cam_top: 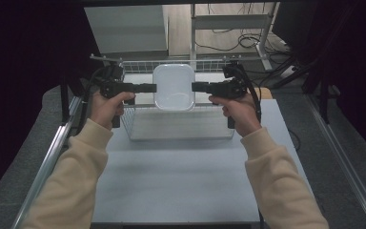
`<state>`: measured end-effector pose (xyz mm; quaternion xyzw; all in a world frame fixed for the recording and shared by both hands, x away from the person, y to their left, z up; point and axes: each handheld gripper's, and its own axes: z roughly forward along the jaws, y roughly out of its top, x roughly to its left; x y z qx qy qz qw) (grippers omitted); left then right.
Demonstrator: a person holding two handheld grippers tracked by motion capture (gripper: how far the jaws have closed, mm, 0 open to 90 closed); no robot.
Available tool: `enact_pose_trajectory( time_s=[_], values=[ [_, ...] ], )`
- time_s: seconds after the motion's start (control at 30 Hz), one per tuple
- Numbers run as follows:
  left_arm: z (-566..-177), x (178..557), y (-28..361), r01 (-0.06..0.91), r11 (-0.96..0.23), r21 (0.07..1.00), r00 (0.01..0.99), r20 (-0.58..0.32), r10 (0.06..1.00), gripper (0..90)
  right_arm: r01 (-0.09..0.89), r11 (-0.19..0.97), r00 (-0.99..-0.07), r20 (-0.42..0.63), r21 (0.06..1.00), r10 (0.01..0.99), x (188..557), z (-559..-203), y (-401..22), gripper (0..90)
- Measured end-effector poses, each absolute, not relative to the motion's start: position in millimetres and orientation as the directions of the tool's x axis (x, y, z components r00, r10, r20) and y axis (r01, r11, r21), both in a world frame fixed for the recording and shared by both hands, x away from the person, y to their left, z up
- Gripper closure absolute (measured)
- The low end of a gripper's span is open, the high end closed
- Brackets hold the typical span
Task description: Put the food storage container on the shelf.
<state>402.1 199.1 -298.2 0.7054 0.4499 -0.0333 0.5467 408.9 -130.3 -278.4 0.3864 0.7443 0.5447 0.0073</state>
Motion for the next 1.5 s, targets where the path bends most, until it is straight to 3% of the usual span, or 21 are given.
enact_pose_trajectory(
  time_s=[0.63, 1.07, 1.27, 1.3, 1.37, 1.5],
  values=[
    [-305.3, 457.5, 201.8, 0.767, 0.059, 0.639, 0.488, -0.639, 0.595, 77.3, 0.701, 0.048, -0.599, 0.551, 0.711, 0.581, 470.7, -290.8, -126.8, 77.1],
    [-322.0, 489.3, 200.0, 0.837, 0.121, 0.533, 0.382, -0.729, 0.568, 65.8, 0.804, -0.049, -0.451, 0.661, 0.593, 0.6, 510.5, -307.6, -123.2, 69.0],
    [-324.9, 489.7, 199.3, 0.834, 0.135, 0.534, 0.382, -0.737, 0.557, 61.8, 0.81, -0.088, -0.429, 0.688, 0.579, 0.585, 514.6, -312.9, -124.4, 68.1],
    [-325.4, 489.0, 198.4, 0.836, 0.13, 0.533, 0.385, -0.738, 0.554, 59.2, 0.81, -0.086, -0.43, 0.688, 0.58, 0.585, 514.2, -312.7, -124.4, 66.3],
    [-325.1, 486.5, 197.2, 0.824, 0.13, 0.551, 0.394, -0.723, 0.568, 52.0, 0.797, -0.099, -0.442, 0.686, 0.596, 0.577, 512.5, -311.2, -124.8, 53.9],
    [-320.5, 477.2, 200.3, 0.785, 0.128, 0.606, 0.42, -0.672, 0.609, 37.5, 0.726, -0.098, -0.506, 0.625, 0.681, 0.594, 499.7, -300.7, -128.0, 44.1]
  ],
)
